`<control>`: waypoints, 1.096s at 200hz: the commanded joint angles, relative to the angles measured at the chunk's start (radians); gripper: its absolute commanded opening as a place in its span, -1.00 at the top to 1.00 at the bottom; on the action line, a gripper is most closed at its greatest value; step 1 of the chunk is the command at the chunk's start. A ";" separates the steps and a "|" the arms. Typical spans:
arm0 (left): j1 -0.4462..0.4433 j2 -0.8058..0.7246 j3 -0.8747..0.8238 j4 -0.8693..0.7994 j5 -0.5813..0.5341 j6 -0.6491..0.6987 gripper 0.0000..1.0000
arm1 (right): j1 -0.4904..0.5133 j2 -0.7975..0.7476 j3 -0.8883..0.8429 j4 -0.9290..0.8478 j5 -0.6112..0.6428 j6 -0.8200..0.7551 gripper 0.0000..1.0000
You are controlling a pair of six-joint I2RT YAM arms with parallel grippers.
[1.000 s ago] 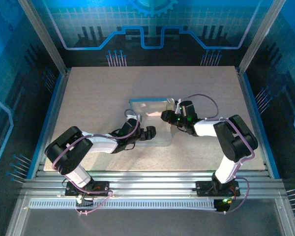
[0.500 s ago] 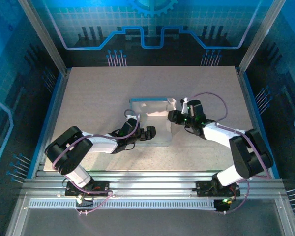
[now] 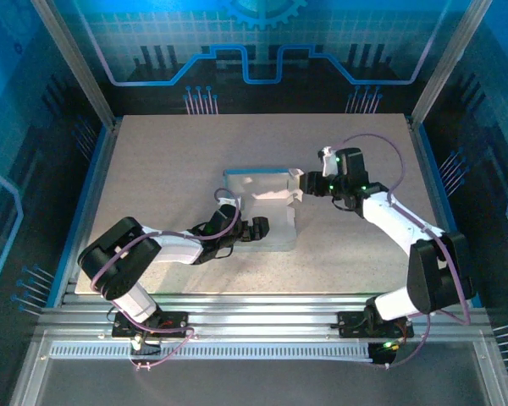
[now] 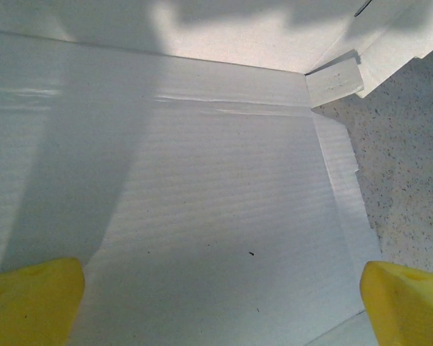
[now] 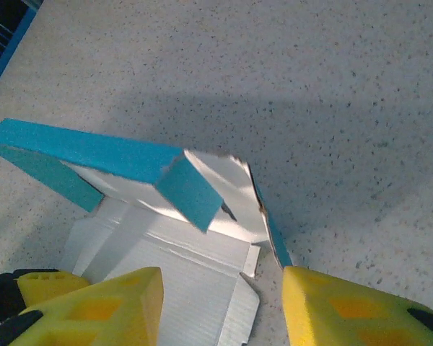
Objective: Fold the paper box
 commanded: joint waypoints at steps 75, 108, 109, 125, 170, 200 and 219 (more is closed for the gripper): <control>-0.013 -0.039 -0.079 -0.061 0.045 0.039 -0.99 | -0.014 0.204 0.258 -0.241 -0.039 -0.155 0.10; -0.013 -0.050 -0.060 -0.090 0.060 0.072 -0.99 | -0.015 0.240 0.296 -0.250 -0.061 -0.132 0.24; -0.013 -0.050 -0.058 -0.091 0.061 0.072 -0.99 | -0.014 0.242 0.297 -0.251 -0.064 -0.133 0.24; -0.013 -0.036 -0.044 -0.087 0.077 0.076 -0.99 | -0.009 0.257 0.310 -0.266 -0.068 -0.134 0.29; -0.012 -0.039 -0.038 -0.108 0.081 0.102 -0.99 | 0.007 0.247 0.259 -0.227 -0.039 -0.096 0.43; -0.013 -0.035 -0.043 -0.099 0.085 0.114 -0.99 | 0.029 0.268 0.267 -0.215 -0.028 -0.107 0.49; -0.012 -0.016 -0.046 -0.078 0.087 0.103 -0.99 | 0.036 0.276 0.279 -0.235 -0.012 -0.126 0.57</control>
